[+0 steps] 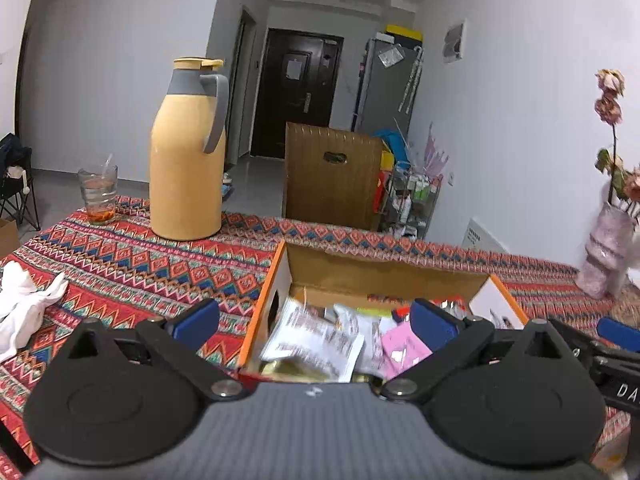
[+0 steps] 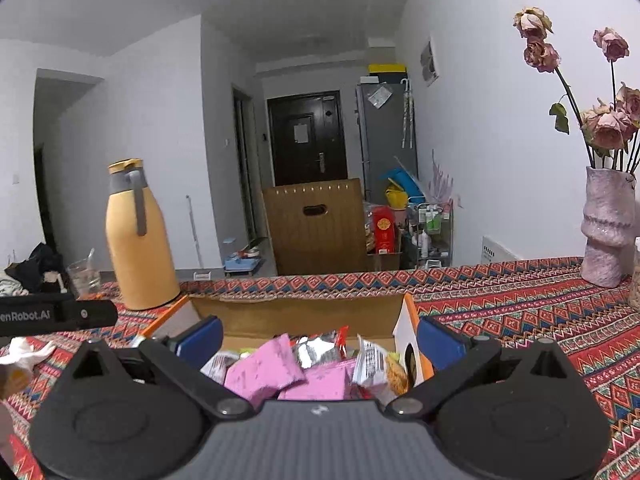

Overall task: Organize snacks
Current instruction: 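Move both tools back to the white packets on the table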

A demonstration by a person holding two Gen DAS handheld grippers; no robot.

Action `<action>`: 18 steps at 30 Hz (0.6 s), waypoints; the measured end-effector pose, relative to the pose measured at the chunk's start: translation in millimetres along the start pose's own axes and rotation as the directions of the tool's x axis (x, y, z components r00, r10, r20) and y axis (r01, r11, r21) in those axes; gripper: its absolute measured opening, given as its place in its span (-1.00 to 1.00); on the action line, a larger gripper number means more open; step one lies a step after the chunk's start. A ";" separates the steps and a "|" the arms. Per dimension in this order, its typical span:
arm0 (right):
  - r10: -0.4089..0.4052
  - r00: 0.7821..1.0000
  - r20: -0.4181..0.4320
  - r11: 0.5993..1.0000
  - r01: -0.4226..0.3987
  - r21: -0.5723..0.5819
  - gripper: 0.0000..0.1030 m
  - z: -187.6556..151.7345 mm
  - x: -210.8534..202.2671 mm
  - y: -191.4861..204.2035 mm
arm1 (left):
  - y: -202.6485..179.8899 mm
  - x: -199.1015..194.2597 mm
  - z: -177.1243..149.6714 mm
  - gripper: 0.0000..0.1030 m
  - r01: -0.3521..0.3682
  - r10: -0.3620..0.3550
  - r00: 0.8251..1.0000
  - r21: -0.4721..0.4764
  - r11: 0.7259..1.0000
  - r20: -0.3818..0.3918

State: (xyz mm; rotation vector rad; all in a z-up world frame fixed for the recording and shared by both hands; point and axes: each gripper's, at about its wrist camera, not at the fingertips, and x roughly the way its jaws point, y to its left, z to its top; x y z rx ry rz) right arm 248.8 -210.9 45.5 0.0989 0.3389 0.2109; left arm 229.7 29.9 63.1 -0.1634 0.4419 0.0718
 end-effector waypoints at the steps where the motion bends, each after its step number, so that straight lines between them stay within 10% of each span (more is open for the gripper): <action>1: 0.004 1.000 -0.009 1.000 -0.004 -0.004 1.00 -2.3 -4.8 -0.1 | 2.3 -3.0 -3.3 1.00 0.001 0.000 1.000 0.009 1.000 -0.010; 18: 0.008 0.961 -0.276 0.991 -0.044 -0.125 1.00 -78.5 -29.4 8.7 | 31.3 -19.0 -84.6 1.00 0.011 0.003 0.984 0.074 0.997 -0.181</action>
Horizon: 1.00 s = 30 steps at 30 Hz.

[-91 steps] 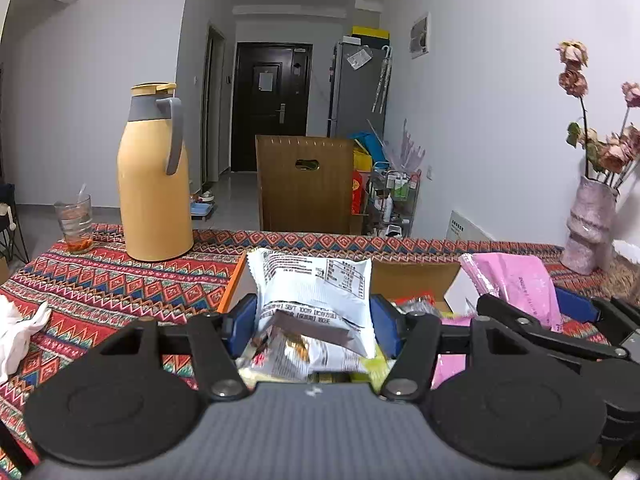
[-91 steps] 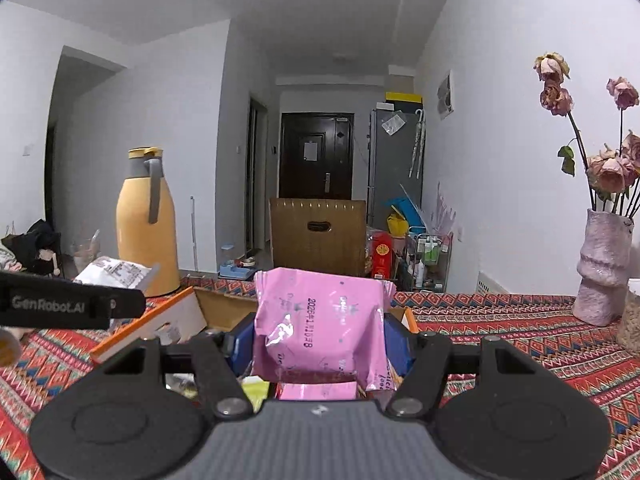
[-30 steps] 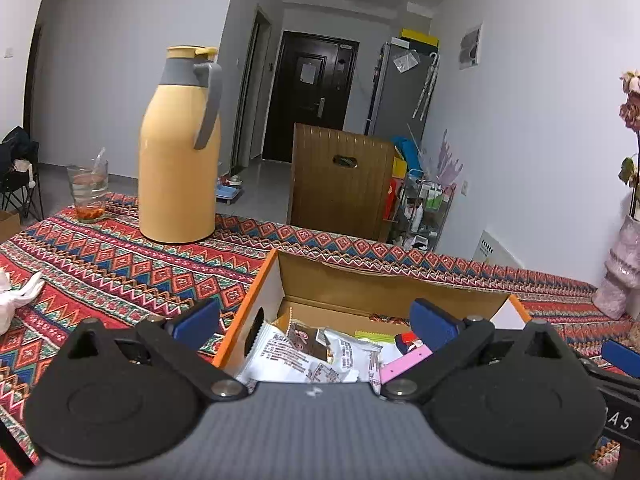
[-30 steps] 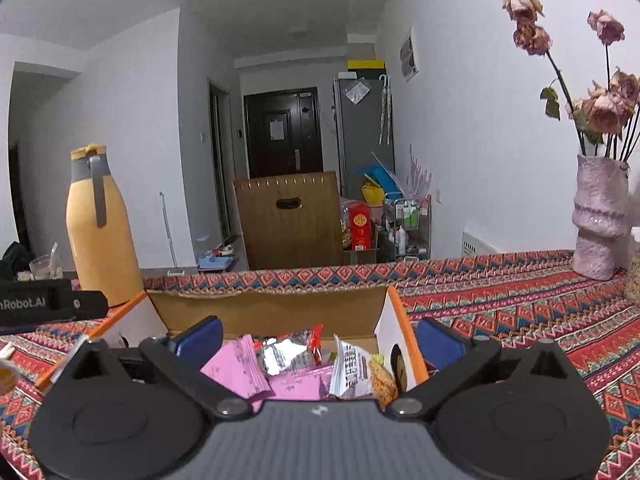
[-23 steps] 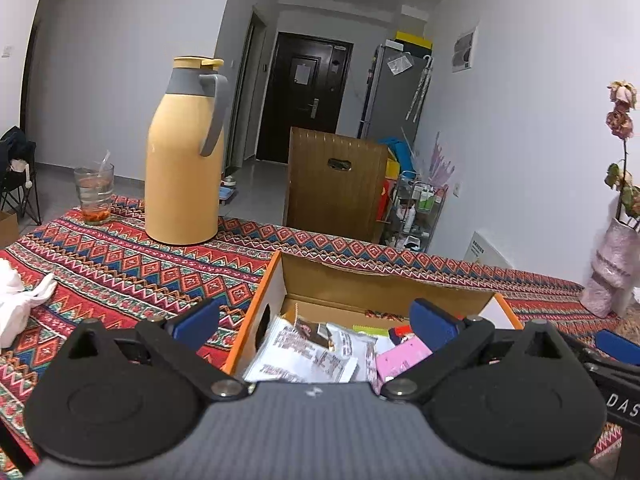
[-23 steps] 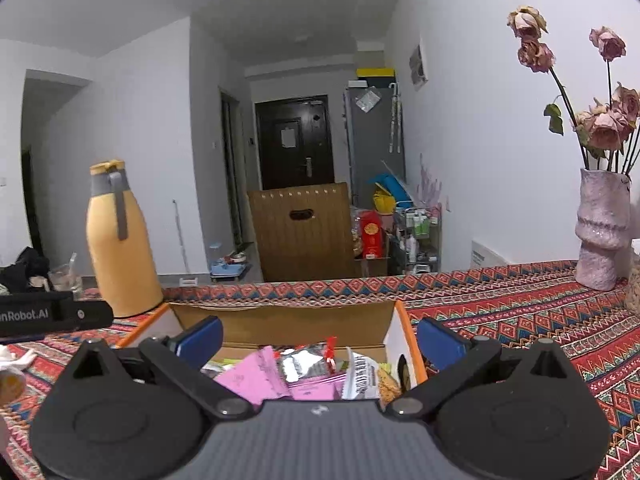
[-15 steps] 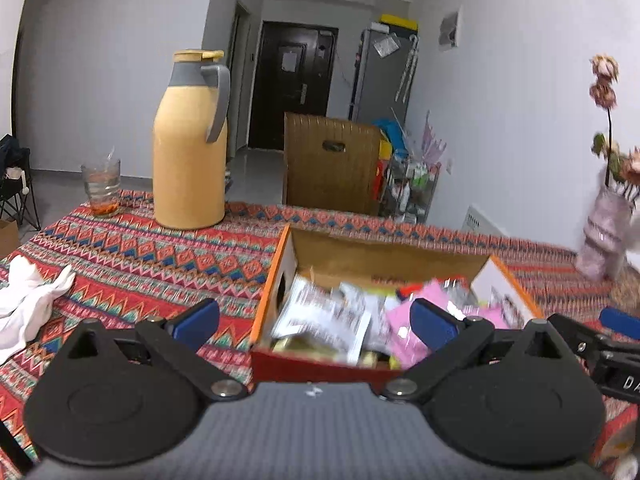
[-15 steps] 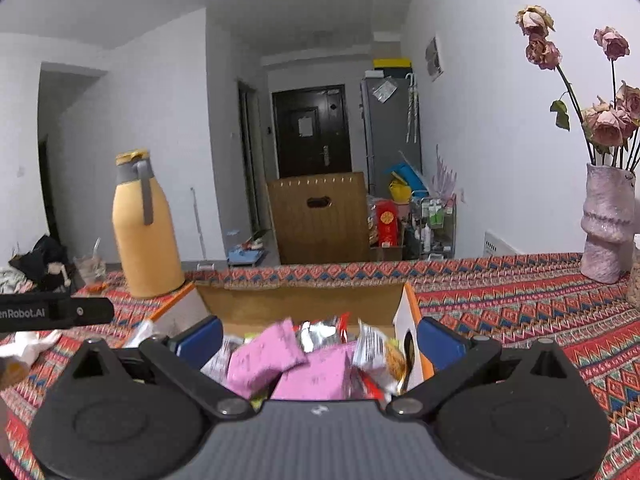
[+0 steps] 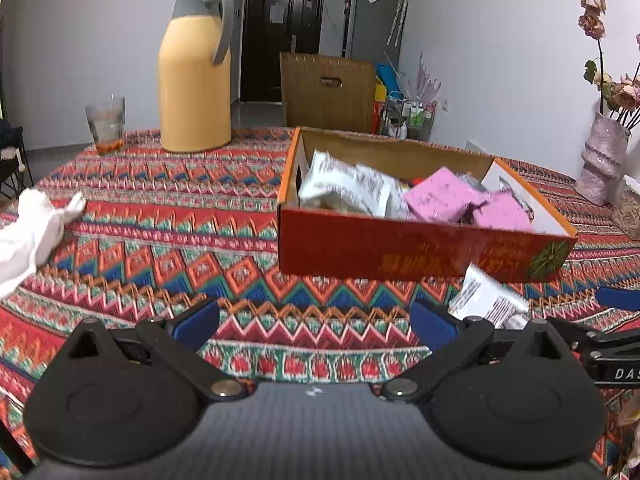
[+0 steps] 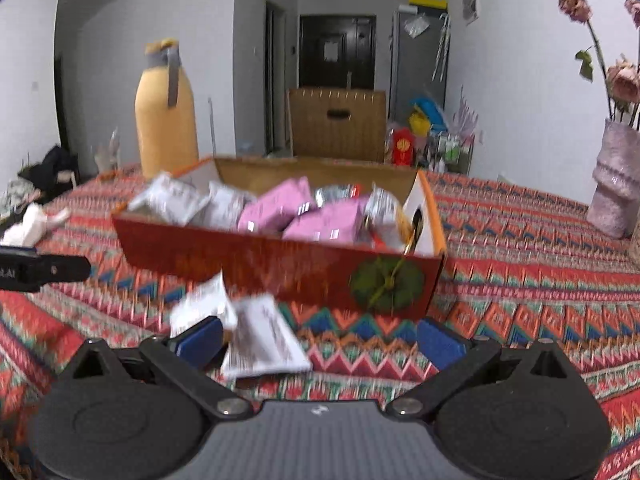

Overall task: Organize snacks
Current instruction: 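Move both tools back to the white packets on the table, then grasp a white snack packet with the right tool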

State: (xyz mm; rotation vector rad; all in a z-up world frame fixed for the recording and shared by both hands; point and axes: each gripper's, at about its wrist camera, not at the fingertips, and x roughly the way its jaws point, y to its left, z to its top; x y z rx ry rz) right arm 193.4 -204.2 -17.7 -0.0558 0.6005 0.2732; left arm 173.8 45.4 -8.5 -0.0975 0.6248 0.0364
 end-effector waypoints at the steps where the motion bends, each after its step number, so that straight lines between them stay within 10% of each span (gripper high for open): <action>1: 0.001 1.000 -0.018 1.000 -0.001 -0.005 1.00 -3.8 3.1 2.0 | 0.5 2.1 -2.0 1.00 -0.001 0.001 1.000 -0.001 1.000 0.000; 30: 0.012 0.989 -0.148 1.000 -0.011 0.012 1.00 5.8 84.8 32.7 | 12.6 8.2 -11.7 1.00 0.031 -0.030 0.999 -0.061 0.998 0.015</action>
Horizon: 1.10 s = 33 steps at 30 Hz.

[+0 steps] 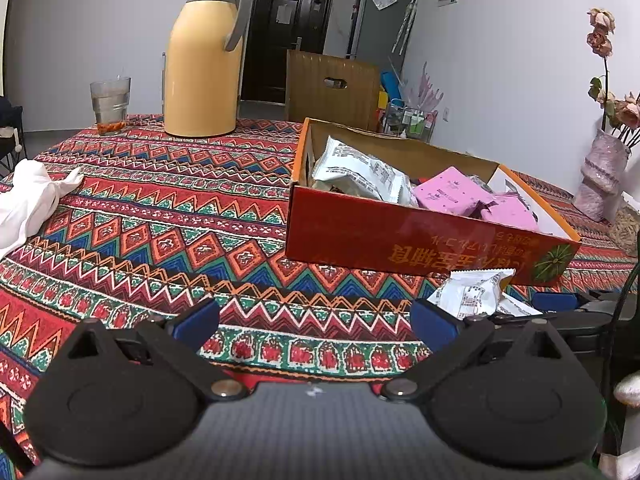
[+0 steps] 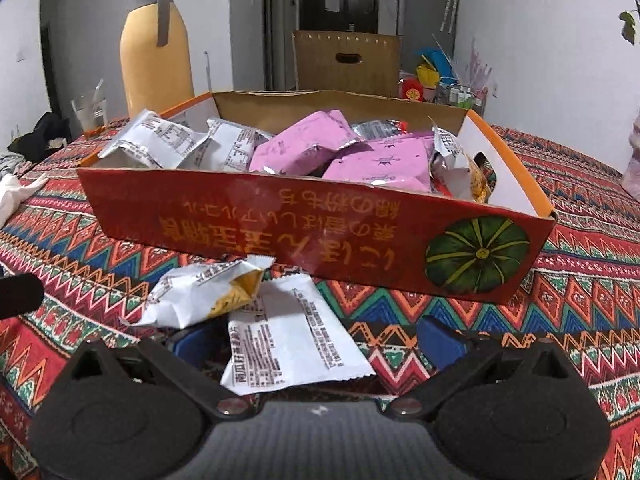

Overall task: Organize snacks
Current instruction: 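Grasp a white snack packet with the right tool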

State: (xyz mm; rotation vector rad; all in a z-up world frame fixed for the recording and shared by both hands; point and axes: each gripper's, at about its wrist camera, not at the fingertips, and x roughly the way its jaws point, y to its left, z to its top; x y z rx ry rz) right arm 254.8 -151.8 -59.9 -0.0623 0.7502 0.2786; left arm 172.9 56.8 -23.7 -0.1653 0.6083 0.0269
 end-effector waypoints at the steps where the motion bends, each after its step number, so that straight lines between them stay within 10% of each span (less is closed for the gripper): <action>1: 0.005 1.000 -0.003 1.000 -0.005 -0.003 1.00 1.1 0.8 -1.1 | 0.2 0.3 0.0 1.00 0.001 -0.001 1.000 -0.001 1.000 -0.002; 9: 0.027 1.000 0.009 1.000 -0.027 -0.011 0.89 1.3 0.9 -1.5 | 3.8 3.5 0.2 1.00 0.007 -0.008 1.000 -0.022 1.000 -0.015; 17: 0.092 0.995 0.039 0.995 -0.091 -0.049 -0.06 -3.6 -14.1 6.7 | 5.8 2.8 0.6 1.00 0.012 -0.012 1.000 -0.034 0.999 -0.010; 33: 0.039 0.985 0.168 0.999 -0.042 0.014 -0.17 -25.6 -76.0 -29.7 | 8.4 3.0 0.4 1.00 -0.002 0.002 1.000 -0.044 0.999 -0.005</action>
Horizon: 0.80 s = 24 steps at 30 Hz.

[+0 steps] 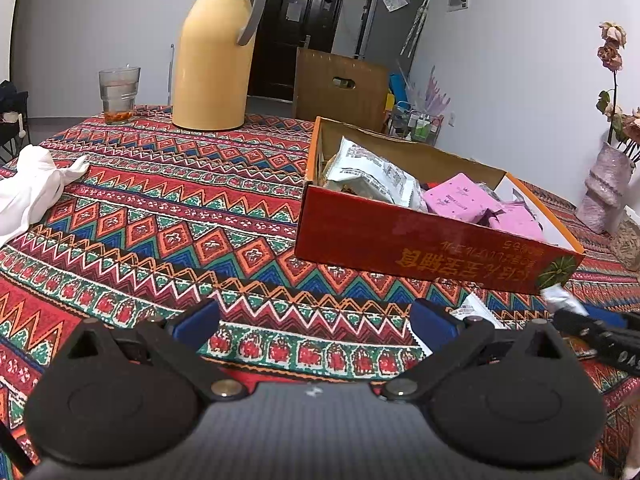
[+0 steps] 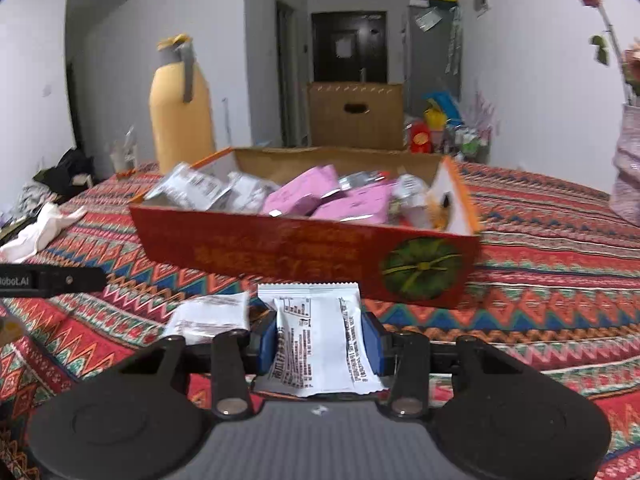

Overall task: Organize snacks
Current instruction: 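Grasp a white snack packet with the right tool, then grasp the last white packet with the left tool while the right tool holds its packet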

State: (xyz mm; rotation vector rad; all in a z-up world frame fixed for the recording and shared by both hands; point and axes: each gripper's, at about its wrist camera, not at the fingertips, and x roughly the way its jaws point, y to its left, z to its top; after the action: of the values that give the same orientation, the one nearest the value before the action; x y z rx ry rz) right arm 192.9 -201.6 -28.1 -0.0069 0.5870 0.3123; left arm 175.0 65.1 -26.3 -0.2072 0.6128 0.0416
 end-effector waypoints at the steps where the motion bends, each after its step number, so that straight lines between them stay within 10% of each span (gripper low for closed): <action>1: -0.011 1.000 0.008 1.000 0.011 0.007 -0.17 0.3 -2.1 -4.4 | 0.2 0.2 -0.1 1.00 -0.002 0.002 1.000 0.000 1.000 -0.001; 24: -0.104 0.987 0.123 0.978 0.079 0.193 -0.16 -11.9 -14.3 -57.3 | -22.1 -4.0 7.3 1.00 -0.049 0.050 0.999 0.092 0.995 -0.010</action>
State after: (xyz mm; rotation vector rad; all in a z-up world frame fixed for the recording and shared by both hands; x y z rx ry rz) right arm 191.9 -261.4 -34.9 0.1666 0.4804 0.1651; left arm 178.1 45.1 -14.2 -0.1031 0.6309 0.0602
